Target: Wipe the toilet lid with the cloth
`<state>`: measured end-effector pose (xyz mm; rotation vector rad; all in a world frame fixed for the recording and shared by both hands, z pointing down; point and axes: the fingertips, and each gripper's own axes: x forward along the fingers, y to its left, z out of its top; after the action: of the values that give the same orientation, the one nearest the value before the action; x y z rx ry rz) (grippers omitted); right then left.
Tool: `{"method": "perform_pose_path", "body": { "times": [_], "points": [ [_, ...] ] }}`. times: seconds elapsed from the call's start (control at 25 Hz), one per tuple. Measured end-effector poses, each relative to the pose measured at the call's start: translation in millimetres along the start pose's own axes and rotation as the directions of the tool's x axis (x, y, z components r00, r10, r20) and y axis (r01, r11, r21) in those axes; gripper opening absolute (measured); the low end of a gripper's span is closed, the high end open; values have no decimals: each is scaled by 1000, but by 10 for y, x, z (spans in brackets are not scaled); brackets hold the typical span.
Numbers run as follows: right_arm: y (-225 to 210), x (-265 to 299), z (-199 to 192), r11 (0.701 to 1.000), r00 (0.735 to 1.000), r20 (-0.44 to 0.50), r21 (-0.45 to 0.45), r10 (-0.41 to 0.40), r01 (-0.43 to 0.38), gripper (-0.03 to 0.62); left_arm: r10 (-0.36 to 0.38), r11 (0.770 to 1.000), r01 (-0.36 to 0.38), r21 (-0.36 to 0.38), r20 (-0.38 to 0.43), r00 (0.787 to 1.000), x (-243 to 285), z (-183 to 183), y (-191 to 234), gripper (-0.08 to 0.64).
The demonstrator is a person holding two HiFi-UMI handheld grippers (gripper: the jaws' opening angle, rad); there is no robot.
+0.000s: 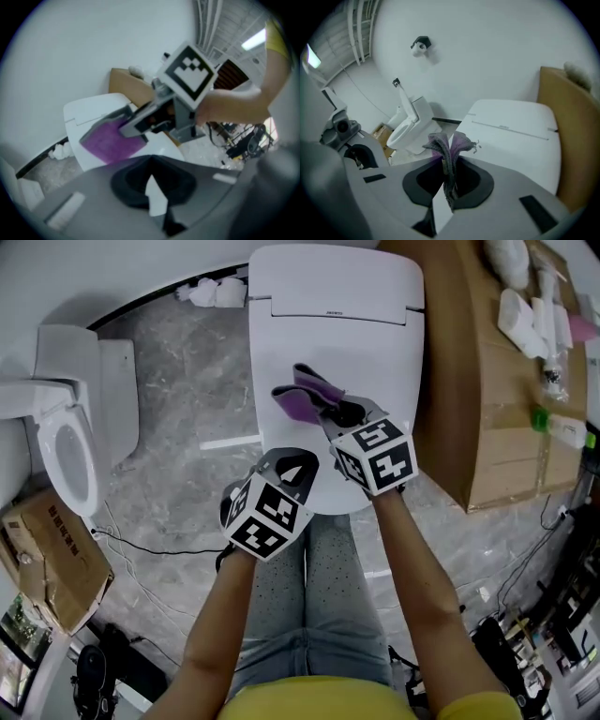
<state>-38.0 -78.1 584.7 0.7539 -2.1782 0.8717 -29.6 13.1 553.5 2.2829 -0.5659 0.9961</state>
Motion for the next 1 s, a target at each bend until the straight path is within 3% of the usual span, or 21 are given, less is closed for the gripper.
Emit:
{"method": "perform_pose_path", "body": {
  "times": [0.12,0.24,0.44,0.68,0.84,1.0],
  "points": [
    [240,514,-169,987,986,-74,75,147,-142,48,10,1000,-10,-20,-8,1000,-44,-125,-22,-2],
    [327,936,-258,979,973,-135,109,188,-174,48,17,999,-18,-32,-21,1000,-74,-228,-2,-3],
    [183,1243,-435,994,968,-236,88,81,-62,48,30,998,-32,-45,-36,999,-128,-351,90,-2],
    [-155,1011,-611,997,967,-250,61,-40,57,48,21,999,-22,-32,-39,999,-106,-299,83,-3],
    [-683,576,-884,983,958,-258,94,-128,156,48,-1,1000,1,-4,-31,1000,-17,-163,-24,-3],
    [-1300,46,-1210,949,923,-291,111,-252,295,48,-29,999,30,27,-25,999,110,-23,-167,-3]
  ]
}}
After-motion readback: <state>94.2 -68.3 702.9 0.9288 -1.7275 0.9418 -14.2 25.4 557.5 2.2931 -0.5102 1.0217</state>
